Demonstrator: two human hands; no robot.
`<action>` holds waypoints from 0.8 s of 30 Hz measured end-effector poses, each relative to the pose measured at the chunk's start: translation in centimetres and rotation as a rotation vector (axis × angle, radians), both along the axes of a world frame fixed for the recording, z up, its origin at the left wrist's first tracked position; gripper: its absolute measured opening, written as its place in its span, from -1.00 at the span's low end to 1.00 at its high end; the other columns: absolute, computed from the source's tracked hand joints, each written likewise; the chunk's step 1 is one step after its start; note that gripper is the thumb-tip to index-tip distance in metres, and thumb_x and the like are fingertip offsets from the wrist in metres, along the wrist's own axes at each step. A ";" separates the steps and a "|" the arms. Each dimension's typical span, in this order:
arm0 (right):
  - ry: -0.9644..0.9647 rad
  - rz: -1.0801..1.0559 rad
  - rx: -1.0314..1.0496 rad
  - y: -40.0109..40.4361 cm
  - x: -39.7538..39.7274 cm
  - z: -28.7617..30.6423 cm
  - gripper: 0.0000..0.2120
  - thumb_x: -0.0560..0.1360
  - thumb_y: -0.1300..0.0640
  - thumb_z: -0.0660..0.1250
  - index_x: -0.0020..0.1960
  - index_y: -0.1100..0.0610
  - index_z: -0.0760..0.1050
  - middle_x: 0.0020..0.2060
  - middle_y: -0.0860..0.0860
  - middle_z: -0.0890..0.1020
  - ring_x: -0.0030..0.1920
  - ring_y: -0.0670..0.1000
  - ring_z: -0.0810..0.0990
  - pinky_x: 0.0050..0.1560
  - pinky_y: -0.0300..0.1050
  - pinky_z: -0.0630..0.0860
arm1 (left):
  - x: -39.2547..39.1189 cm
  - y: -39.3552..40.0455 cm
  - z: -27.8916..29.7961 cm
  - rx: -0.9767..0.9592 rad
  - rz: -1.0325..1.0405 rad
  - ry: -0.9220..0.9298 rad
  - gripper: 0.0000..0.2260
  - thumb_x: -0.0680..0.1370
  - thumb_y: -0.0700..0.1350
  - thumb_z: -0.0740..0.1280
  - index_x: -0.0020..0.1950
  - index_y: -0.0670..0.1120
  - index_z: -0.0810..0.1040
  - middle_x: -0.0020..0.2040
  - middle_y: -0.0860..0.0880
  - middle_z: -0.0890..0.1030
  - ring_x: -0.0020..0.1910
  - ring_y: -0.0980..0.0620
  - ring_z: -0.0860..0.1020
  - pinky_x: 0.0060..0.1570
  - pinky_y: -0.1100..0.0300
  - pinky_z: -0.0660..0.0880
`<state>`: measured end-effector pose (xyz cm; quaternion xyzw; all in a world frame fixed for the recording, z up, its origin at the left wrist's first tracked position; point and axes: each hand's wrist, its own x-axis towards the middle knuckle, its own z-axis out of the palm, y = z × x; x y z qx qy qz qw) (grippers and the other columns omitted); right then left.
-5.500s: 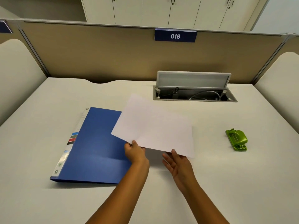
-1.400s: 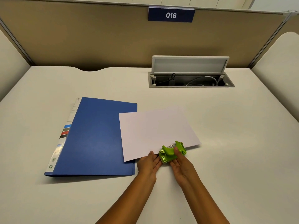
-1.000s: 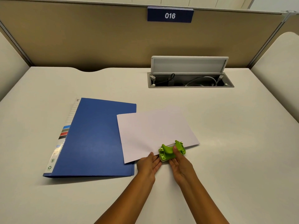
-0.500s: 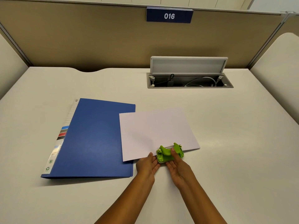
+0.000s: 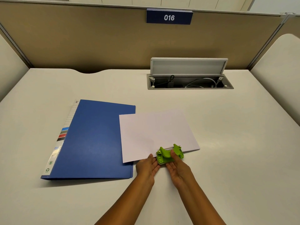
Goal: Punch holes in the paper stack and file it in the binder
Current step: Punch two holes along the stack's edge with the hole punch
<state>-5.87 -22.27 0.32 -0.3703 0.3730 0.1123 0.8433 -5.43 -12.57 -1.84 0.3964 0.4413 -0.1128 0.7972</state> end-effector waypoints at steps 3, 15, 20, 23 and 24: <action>0.023 0.000 -0.001 -0.1 0.1 -0.1 -0.93 0.48 0.29 0.29 -0.04 0.21 0.47 -0.15 0.14 0.59 -0.14 0.05 0.58 -0.37 -0.26 0.58 | 0.0 -0.1 -0.1 -0.003 0.002 -0.004 -0.84 0.58 -0.20 0.21 0.08 -0.26 0.46 -0.01 -0.21 0.58 -0.23 -0.03 0.59 -0.43 0.25 0.57; -0.011 0.047 -0.002 -0.2 0.3 -0.7 -0.91 0.50 0.30 0.25 -0.06 0.15 0.48 -0.20 0.10 0.63 -0.37 -0.08 0.66 -0.41 -0.29 0.58 | -0.2 -0.2 0.4 -0.026 0.021 -0.009 -0.80 0.58 -0.22 0.20 0.14 -0.30 0.45 -0.04 -0.19 0.57 -0.24 -0.02 0.57 -0.49 0.27 0.55; -0.049 0.045 0.007 -0.6 0.2 -1.0 -0.88 0.50 0.32 0.24 -0.06 0.13 0.49 -0.41 -0.01 0.69 -0.39 -0.08 0.67 -0.42 -0.27 0.58 | -0.4 -0.2 0.5 -0.030 0.020 -0.017 -0.80 0.58 -0.23 0.19 0.14 -0.30 0.44 0.00 -0.21 0.55 -0.24 -0.02 0.56 -0.50 0.28 0.54; -0.043 0.068 -0.008 -0.8 0.2 -1.0 -0.88 0.49 0.31 0.27 -0.07 0.12 0.50 -0.39 0.00 0.69 -0.38 -0.07 0.68 -0.38 -0.26 0.60 | -0.5 -0.3 0.5 -0.029 0.017 -0.021 -0.78 0.58 -0.23 0.19 0.16 -0.33 0.44 0.01 -0.21 0.55 -0.24 -0.02 0.56 -0.49 0.28 0.54; -0.040 0.078 -0.009 -0.9 0.2 -1.0 -0.88 0.49 0.31 0.27 -0.07 0.12 0.50 -0.39 0.00 0.70 -0.37 -0.07 0.68 -0.37 -0.26 0.61 | -0.5 -0.3 0.6 -0.028 0.016 -0.022 -0.78 0.58 -0.23 0.19 0.16 -0.33 0.44 0.01 -0.21 0.55 -0.24 -0.02 0.56 -0.49 0.28 0.54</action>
